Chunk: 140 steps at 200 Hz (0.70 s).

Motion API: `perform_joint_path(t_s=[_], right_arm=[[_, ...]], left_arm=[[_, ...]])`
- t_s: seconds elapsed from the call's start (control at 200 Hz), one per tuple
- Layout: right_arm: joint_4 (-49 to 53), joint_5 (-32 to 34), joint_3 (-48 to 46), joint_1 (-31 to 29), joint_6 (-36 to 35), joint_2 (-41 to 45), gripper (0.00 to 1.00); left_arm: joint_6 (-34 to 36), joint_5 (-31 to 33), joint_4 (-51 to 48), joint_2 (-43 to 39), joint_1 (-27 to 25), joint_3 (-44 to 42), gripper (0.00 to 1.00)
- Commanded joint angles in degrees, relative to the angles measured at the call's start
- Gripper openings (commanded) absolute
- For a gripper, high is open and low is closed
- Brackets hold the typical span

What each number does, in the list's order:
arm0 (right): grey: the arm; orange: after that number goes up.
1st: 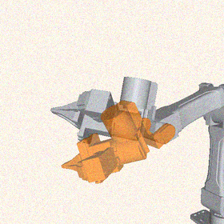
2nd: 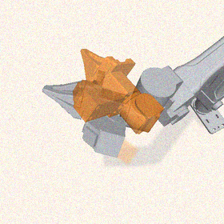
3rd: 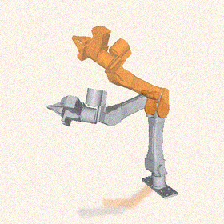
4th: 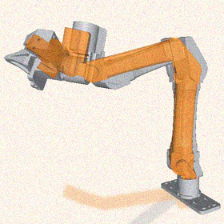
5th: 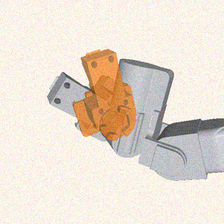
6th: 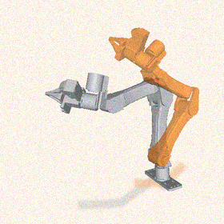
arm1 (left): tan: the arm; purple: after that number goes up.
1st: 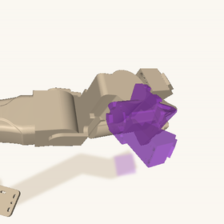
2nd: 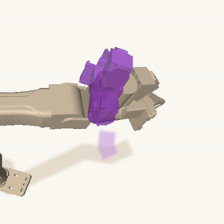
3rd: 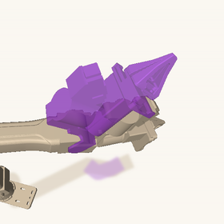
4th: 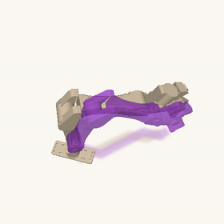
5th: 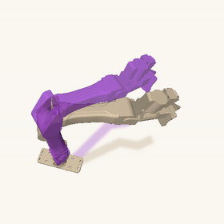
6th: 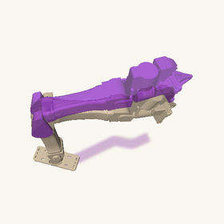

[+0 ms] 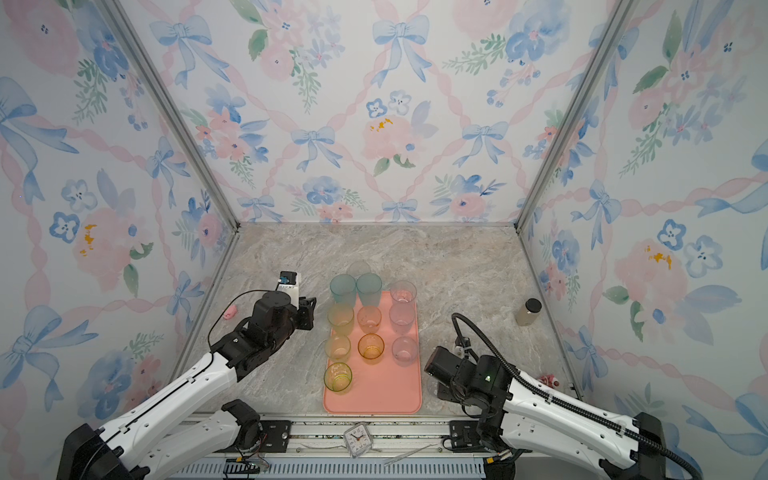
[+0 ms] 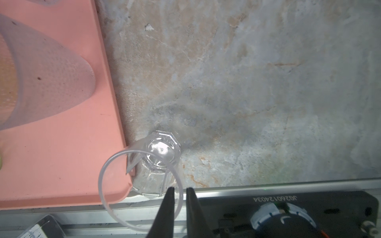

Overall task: Place the glasses into the tray
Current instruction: 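Lower the right gripper onto the small clear faceted glass and close on it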

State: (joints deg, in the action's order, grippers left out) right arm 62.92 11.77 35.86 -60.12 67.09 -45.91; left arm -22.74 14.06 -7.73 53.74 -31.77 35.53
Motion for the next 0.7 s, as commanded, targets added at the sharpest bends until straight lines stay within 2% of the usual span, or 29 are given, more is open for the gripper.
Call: perform_joint_path(t_s=[0.0,0.355,0.695], right_arm=[[-0.95,-0.35,-1.05,-0.61,0.85,-0.62,0.16],[-2.25,-0.82,-3.03,0.69,0.63,-0.56,0.16],[0.47,0.07,-0.66,1.06,-0.62,-0.23,0.08]], left_arm=[[0.24,-0.49,0.77,-0.89,0.53,-0.99,0.33],[0.42,-0.67,0.76,-1.61,0.74,-1.16,0.34],[0.68,-1.02,0.70,-1.51,0.77,-0.98,0.34]])
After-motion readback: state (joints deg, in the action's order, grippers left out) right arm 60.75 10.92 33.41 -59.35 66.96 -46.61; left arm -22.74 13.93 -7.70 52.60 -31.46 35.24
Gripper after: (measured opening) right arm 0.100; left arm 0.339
